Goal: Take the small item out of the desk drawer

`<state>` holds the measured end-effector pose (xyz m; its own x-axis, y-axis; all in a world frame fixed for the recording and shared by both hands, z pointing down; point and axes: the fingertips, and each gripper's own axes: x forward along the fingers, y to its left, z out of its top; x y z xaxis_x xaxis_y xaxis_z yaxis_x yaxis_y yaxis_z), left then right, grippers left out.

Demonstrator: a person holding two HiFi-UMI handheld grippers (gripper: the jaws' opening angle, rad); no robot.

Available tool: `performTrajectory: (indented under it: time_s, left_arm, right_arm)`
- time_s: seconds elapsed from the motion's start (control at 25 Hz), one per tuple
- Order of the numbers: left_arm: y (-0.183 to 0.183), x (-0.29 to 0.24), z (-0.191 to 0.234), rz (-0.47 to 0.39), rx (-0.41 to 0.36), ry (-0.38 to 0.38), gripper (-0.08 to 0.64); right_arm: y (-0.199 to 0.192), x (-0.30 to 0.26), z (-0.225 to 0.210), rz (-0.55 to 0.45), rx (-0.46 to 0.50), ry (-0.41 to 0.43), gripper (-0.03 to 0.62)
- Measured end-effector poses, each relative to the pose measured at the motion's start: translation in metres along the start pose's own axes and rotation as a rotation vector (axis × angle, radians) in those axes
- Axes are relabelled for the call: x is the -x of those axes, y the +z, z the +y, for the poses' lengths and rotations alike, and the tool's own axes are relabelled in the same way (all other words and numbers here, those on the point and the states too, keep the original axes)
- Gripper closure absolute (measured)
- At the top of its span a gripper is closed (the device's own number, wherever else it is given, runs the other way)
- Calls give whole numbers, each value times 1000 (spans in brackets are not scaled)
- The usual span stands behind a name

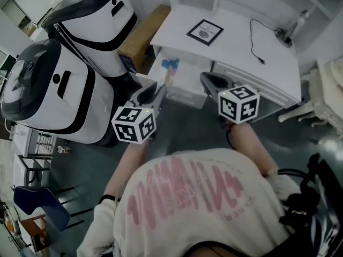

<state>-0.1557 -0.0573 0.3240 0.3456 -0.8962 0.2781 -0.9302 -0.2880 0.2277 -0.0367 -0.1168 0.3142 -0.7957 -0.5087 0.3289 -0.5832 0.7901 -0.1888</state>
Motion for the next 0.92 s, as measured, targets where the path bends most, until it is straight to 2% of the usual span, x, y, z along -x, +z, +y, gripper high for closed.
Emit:
performTrajectory:
  time_s: [0.4,0.92]
  left_arm:
    - [-16,8,-4,3,38,44,443]
    - [-14,4,13,8,36,45,443]
  right_arm:
    - [-17,8,-3,36,-8,22,577]
    - [-14,-5,-7,29,-26,2,577]
